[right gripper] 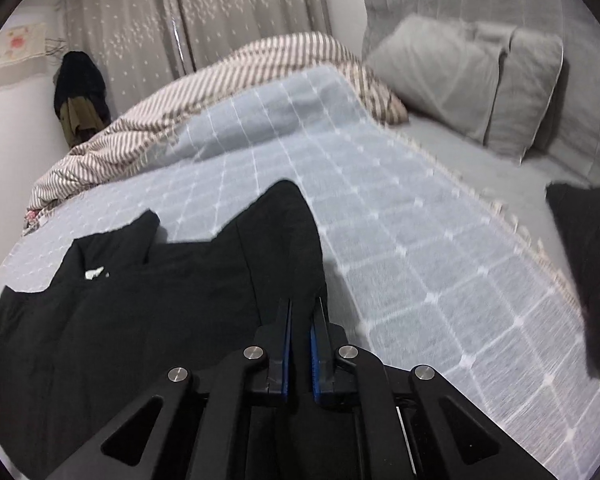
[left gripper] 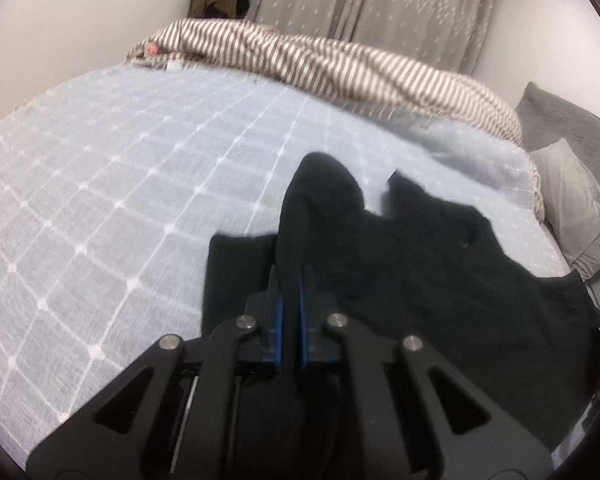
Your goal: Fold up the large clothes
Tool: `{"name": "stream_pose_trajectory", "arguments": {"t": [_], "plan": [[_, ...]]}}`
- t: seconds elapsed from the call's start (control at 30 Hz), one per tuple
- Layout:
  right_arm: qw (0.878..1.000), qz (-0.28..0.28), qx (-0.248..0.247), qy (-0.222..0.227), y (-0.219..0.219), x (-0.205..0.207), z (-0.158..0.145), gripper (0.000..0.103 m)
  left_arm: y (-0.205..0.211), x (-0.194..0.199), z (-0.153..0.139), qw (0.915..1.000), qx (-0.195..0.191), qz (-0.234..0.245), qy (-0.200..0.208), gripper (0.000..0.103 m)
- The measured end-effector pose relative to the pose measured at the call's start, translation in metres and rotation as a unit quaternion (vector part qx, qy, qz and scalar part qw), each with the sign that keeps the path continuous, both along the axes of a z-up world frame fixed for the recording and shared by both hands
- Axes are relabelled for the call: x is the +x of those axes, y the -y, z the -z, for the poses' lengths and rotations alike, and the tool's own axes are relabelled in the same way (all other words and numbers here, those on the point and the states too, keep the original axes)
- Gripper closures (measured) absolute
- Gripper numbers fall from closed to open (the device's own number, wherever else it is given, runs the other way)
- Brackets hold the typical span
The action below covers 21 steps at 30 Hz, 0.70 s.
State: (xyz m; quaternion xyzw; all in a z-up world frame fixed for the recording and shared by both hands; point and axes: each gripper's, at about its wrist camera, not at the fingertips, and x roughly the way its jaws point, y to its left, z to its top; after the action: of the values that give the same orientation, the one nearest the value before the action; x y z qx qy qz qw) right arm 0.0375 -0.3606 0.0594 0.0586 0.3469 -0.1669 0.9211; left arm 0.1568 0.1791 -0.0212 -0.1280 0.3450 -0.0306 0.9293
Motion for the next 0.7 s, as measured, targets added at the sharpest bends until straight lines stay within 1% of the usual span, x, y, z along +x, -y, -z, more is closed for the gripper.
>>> {"name": "stream_pose_trajectory", "arguments": {"t": [0.07,0.17,0.27,0.33,0.37,0.47,0.53,0.6,0.63,0.67,0.7], "plan": [[1.0,0.004,-0.015,0.009,-0.003,0.003,-0.004,0.096,0.004,-0.001,-0.008,0.9998,0.011,0.004,0.019,0.097],[1.0,0.015,-0.006,0.021,0.002,0.011,-0.011,0.097,0.007,0.004,-0.024,0.9989,0.012,0.004,0.045,0.097],[0.999,0.024,-0.001,0.046,0.009,0.02,-0.022,0.097,0.006,0.017,-0.045,0.9975,-0.011,0.002,0.069,0.097],[0.998,0.025,-0.01,0.06,0.008,0.029,-0.031,0.097,0.005,0.026,-0.056,0.9962,-0.02,0.001,0.084,0.097],[0.998,0.024,-0.016,0.065,0.007,0.035,-0.034,0.097,0.006,0.032,-0.063,0.9955,-0.021,-0.001,0.092,0.097],[0.997,0.019,-0.026,0.076,0.007,0.059,-0.043,0.097,0.007,0.049,-0.069,0.9945,-0.021,-0.011,0.102,0.097],[0.996,0.018,-0.031,0.077,0.008,0.076,-0.044,0.097,0.003,0.065,-0.062,0.9953,-0.02,-0.022,0.092,0.097],[0.997,0.014,-0.039,0.061,0.01,0.099,-0.035,0.097,0.0,0.086,-0.044,0.9973,-0.012,-0.035,0.064,0.097],[0.998,0.013,-0.04,0.049,0.011,0.107,-0.029,0.096,-0.001,0.094,-0.032,0.9981,-0.008,-0.039,0.048,0.096],[0.999,0.012,-0.042,0.029,0.013,0.118,-0.018,0.096,-0.001,0.107,-0.013,0.999,0.001,-0.043,0.015,0.096],[0.999,0.011,-0.046,0.009,0.015,0.127,-0.007,0.095,-0.001,0.113,0.002,0.9988,0.011,-0.047,-0.009,0.095]]}}
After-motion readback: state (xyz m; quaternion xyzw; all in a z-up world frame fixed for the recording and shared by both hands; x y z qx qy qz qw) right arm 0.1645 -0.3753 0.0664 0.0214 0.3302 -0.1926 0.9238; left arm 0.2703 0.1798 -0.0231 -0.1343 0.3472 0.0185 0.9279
